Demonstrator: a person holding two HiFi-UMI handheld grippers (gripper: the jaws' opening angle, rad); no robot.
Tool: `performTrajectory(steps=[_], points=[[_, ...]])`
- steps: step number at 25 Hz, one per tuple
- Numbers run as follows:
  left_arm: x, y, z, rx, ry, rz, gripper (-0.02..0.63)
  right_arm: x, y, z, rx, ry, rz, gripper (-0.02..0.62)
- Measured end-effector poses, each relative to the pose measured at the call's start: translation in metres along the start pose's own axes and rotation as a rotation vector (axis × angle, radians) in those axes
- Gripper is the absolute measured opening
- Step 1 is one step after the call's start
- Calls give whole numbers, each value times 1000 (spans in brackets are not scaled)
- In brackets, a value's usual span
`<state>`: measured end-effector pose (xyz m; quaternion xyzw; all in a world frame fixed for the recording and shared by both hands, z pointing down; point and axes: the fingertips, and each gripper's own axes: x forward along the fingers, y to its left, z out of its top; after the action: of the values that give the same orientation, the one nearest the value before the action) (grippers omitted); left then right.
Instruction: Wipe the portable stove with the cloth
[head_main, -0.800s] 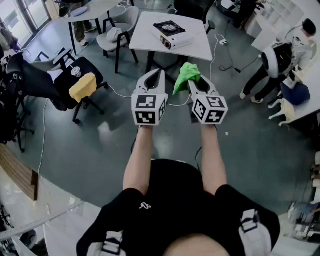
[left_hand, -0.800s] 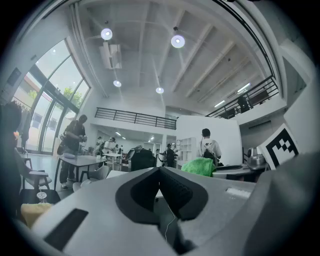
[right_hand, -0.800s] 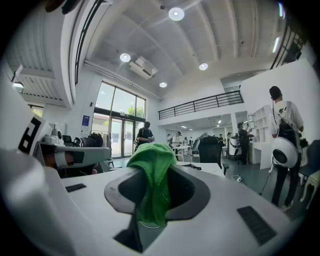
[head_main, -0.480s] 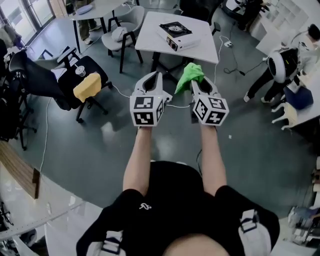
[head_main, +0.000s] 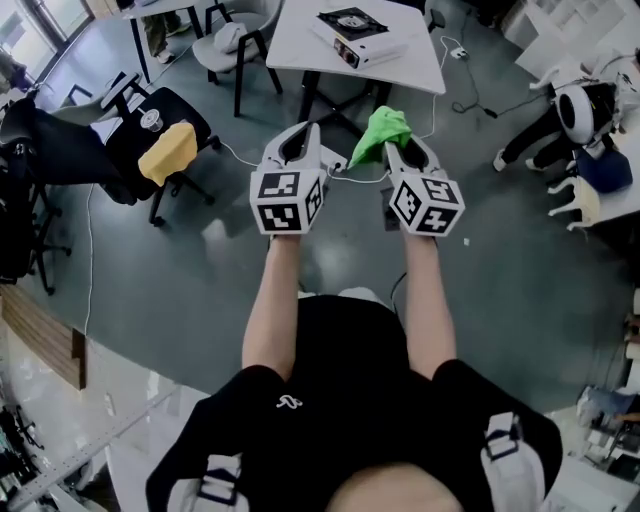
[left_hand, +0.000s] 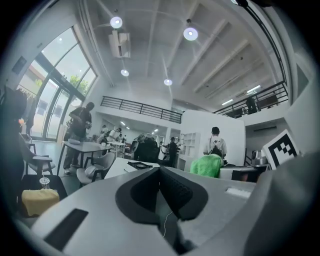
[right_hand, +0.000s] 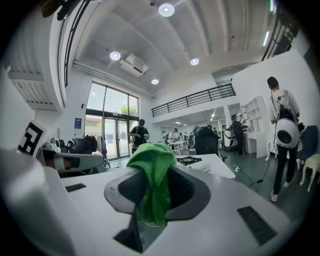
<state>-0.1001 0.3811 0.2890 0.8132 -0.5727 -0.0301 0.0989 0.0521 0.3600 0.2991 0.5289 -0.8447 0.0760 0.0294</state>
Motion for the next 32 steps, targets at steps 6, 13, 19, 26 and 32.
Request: performTrajectory(steps=[6, 13, 19, 26, 32], points=[[5, 7, -13, -49, 30, -6, 0, -3, -19, -7, 9, 21, -65, 92], [16, -15, 6, -12, 15, -83, 0, 10, -10, -5, -14, 27, -56, 94], [28, -18, 11, 27, -2, -120, 0, 18, -16, -2, -10, 6, -63, 94], [51, -2, 45, 23, -97, -86, -1, 29, -39, 21, -25, -49, -87, 94], [94, -8, 42, 76, -92, -106, 0, 52, -60, 26, -16, -86, -65, 94]])
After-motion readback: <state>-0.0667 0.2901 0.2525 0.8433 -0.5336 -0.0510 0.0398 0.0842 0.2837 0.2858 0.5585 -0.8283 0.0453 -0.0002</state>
